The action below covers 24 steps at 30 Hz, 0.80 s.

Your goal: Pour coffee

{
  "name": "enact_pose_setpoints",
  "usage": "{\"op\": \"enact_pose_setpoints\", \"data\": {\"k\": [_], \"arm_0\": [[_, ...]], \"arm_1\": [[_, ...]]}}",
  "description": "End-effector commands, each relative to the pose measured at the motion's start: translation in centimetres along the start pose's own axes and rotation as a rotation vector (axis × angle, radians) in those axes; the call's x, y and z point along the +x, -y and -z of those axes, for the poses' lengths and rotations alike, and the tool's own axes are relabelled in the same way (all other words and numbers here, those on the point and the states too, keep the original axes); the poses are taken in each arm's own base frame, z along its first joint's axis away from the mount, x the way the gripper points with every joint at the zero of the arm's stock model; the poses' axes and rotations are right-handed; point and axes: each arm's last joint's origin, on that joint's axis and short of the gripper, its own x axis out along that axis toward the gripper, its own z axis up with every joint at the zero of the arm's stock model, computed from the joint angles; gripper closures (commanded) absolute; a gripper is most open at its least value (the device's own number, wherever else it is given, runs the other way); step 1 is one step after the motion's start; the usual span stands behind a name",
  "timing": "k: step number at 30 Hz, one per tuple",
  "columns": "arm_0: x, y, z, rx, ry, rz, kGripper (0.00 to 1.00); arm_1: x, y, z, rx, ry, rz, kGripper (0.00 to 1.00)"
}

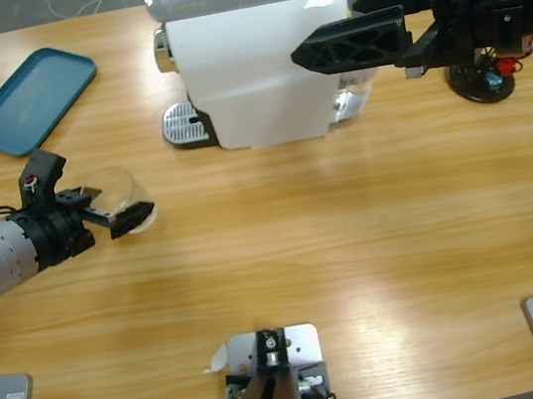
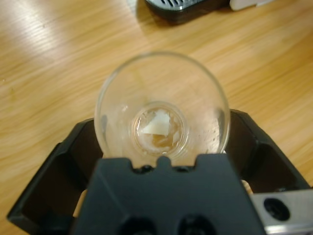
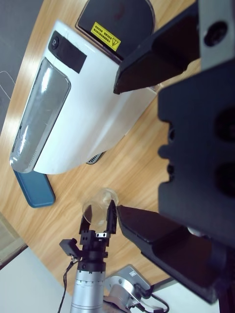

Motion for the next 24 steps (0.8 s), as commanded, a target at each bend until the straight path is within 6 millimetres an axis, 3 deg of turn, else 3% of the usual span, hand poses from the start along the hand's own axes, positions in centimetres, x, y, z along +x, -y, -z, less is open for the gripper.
{"op": "enact_pose_setpoints", "data": {"k": [1,2,6,8,17,20,24], "arm_0": [[1.1,-0.1,0.2,0.005,-0.019,-0.024,0.052],[1.1,-0.2,0.3,0.006,-0.022,-0.027,0.091],[1.0,-0.6,0.4,-0.004,-0.020,-0.044,0.532],[1.0,-0.7,0.3,-0.011,-0.016,-0.039,0.601],[0.0,-1.3,1.2,0.028,-0.039,-0.014,0.653],[-1.4,-2.3,-0.1,0.059,0.019,0.060,0.648],[-2.8,-3.3,-3.4,0.210,0.078,0.110,0.650]], "arm_1": [[1.5,0.6,0.9,0.029,-0.055,0.007,0.000],[1.5,0.7,0.8,0.030,-0.055,0.008,0.000],[1.5,0.7,0.8,0.031,-0.054,0.005,0.000],[1.5,0.8,0.8,0.034,-0.054,0.005,0.000],[2.0,1.0,0.7,0.039,-0.053,0.011,0.004],[2.1,1.1,0.7,0.039,-0.053,0.011,0.004],[1.9,1.0,0.7,0.038,-0.049,0.010,0.004]]}}
